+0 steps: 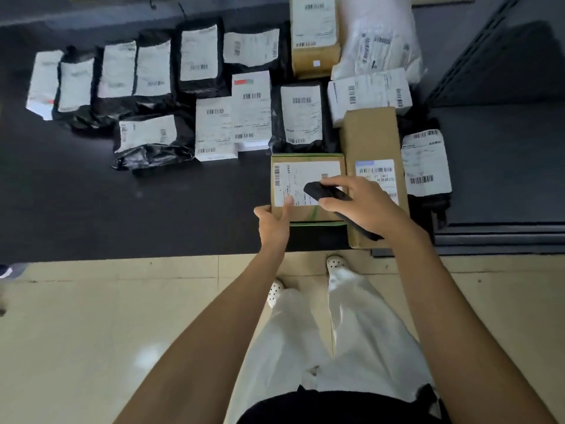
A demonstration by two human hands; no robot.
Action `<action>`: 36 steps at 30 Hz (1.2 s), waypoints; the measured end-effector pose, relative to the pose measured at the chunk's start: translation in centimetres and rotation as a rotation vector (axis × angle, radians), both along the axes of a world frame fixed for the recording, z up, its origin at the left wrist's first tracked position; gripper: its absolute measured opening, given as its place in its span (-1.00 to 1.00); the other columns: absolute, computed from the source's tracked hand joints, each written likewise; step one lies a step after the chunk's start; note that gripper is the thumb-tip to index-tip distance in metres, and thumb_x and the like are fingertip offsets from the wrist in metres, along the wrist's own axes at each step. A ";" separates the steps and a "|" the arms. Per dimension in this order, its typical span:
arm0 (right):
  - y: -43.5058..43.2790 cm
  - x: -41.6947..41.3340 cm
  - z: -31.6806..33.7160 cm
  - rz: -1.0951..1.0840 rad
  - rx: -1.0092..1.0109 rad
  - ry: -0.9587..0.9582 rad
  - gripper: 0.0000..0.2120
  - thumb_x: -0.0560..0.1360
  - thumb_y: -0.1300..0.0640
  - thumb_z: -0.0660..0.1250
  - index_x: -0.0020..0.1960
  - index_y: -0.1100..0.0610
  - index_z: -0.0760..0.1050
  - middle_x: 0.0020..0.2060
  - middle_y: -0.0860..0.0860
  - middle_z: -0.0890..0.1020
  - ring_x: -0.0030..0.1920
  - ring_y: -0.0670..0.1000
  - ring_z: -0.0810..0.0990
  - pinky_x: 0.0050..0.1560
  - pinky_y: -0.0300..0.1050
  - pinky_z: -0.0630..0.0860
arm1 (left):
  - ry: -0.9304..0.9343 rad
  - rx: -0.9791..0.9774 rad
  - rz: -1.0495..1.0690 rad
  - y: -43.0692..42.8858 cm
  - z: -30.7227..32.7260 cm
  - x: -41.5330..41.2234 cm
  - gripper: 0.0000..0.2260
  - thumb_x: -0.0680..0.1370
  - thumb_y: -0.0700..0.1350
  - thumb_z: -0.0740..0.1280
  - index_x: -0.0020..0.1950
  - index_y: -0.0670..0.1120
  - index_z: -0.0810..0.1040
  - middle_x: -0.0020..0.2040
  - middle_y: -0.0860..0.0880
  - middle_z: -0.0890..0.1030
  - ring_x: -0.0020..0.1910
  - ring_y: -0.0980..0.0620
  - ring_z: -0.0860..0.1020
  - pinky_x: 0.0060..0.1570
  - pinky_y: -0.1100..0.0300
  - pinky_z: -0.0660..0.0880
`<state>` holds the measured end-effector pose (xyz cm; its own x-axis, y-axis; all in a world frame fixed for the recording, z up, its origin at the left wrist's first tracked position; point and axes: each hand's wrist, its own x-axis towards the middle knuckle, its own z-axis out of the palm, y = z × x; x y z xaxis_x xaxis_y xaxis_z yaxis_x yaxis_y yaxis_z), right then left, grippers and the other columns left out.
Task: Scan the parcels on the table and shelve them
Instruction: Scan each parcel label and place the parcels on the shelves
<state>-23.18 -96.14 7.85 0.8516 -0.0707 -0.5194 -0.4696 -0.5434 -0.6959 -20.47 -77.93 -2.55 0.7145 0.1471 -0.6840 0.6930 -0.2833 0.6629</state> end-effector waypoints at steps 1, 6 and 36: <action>0.5 -0.4 0.1 -0.023 0.006 0.001 -0.54 0.50 -0.13 0.41 0.39 -0.19 0.48 0.36 -0.17 0.51 0.27 -0.05 0.52 0.27 -0.04 0.43 | -0.021 0.003 -0.026 0.4 0.2 0.1 -0.50 0.52 0.21 0.38 0.22 -0.07 0.28 0.15 -0.03 0.52 0.11 -0.01 0.54 0.08 0.07 0.53; 3.1 -1.9 1.0 -0.118 0.005 -0.061 -0.55 0.51 -0.10 0.41 0.39 -0.16 0.49 0.35 -0.17 0.52 0.23 -0.06 0.52 0.26 -0.05 0.44 | -0.129 0.038 -0.234 2.9 1.2 1.4 -0.34 0.45 0.16 0.49 0.42 -0.06 0.31 0.19 0.01 0.52 0.14 0.02 0.53 0.20 0.09 0.51; 14.5 1.4 12.0 -0.206 -0.259 -0.550 -0.50 0.59 -0.14 0.26 0.51 -0.09 0.36 0.47 -0.10 0.41 0.42 0.02 0.40 0.37 0.14 0.39 | -0.908 0.160 -0.511 15.2 21.2 18.8 -0.57 0.46 0.05 0.46 0.31 0.02 0.54 0.20 -0.03 0.50 0.13 0.00 0.56 0.11 -0.02 0.60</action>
